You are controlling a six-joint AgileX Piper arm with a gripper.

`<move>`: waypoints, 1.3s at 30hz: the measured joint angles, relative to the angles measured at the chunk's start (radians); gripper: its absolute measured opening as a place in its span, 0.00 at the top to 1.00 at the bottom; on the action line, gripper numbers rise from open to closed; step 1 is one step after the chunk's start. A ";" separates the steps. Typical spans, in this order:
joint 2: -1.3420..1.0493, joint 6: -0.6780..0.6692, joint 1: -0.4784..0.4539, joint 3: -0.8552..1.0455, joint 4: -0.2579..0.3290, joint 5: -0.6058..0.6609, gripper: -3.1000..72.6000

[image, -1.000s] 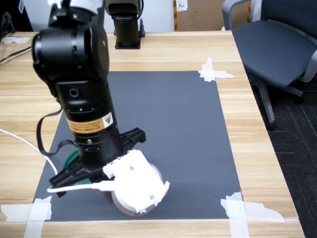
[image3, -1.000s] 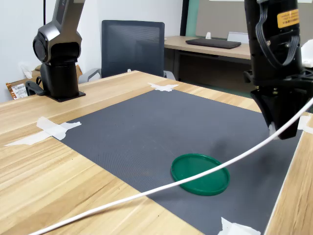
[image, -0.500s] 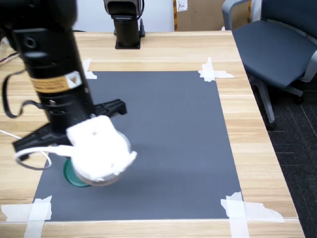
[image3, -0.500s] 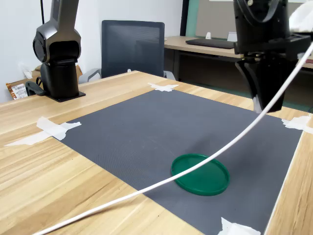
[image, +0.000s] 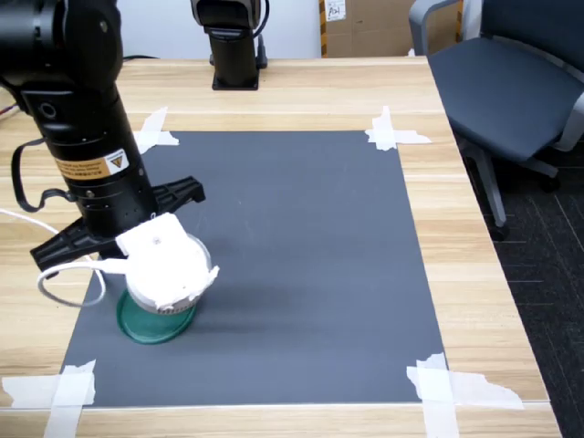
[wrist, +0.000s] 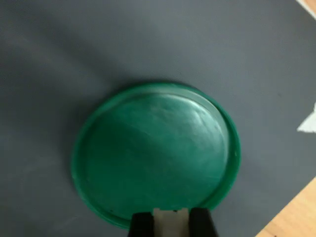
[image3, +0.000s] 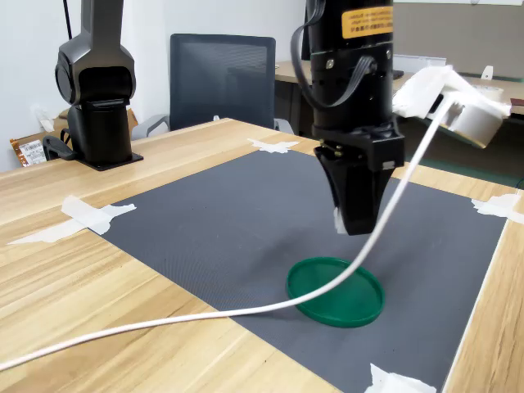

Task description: Grasp a white terminal and put it in the green lid.

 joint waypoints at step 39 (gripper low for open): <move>-0.096 -0.008 -0.005 0.090 0.027 -0.224 0.27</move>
